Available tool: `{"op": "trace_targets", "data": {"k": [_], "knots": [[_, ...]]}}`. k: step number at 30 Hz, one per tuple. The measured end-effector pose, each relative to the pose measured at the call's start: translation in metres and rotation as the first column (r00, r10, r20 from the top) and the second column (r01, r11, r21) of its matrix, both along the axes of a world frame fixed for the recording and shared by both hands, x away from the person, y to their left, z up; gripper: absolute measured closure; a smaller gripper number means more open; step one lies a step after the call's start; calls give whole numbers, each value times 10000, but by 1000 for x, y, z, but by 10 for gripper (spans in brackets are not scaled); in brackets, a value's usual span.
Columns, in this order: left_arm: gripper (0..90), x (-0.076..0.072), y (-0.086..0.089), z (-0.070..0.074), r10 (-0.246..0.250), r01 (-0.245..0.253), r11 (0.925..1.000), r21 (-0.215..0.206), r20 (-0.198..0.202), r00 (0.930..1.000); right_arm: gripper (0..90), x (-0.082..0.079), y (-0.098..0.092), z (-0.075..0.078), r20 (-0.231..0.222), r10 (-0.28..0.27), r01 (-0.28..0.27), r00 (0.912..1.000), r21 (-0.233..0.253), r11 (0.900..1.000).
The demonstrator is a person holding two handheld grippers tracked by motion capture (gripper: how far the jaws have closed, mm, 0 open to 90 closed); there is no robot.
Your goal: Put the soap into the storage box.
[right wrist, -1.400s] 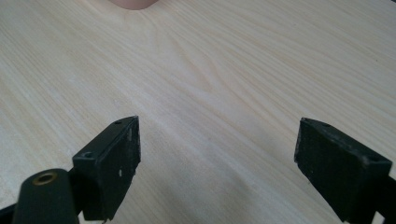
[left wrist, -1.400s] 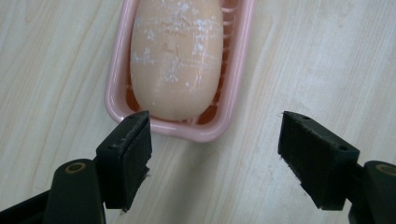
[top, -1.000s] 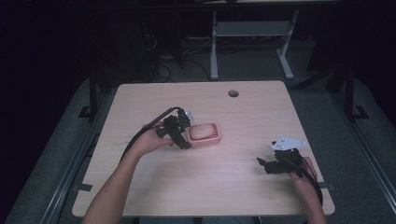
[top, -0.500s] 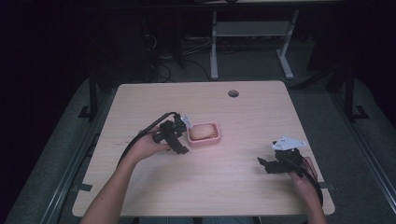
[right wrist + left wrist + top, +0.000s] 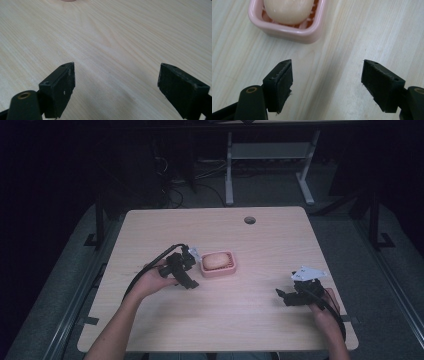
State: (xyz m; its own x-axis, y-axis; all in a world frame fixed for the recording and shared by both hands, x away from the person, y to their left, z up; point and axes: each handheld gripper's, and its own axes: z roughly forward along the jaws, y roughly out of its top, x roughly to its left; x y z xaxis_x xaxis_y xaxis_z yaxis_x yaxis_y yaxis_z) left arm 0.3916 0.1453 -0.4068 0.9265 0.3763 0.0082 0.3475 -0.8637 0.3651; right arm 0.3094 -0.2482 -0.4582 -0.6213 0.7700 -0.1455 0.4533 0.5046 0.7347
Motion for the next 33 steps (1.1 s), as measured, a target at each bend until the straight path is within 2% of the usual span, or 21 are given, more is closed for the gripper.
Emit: {"op": "trace_targets", "data": {"k": [13,33], "knots": [[252,-16,9,-2,14,-11,9995,-310,103,9999,139,0,0,0,14,-112,112,9999,-39,9999],[252,-35,32,-10,188,-182,9988,-452,131,9997,139,0,1,-1,37,-143,144,9999,-190,9997]]}}
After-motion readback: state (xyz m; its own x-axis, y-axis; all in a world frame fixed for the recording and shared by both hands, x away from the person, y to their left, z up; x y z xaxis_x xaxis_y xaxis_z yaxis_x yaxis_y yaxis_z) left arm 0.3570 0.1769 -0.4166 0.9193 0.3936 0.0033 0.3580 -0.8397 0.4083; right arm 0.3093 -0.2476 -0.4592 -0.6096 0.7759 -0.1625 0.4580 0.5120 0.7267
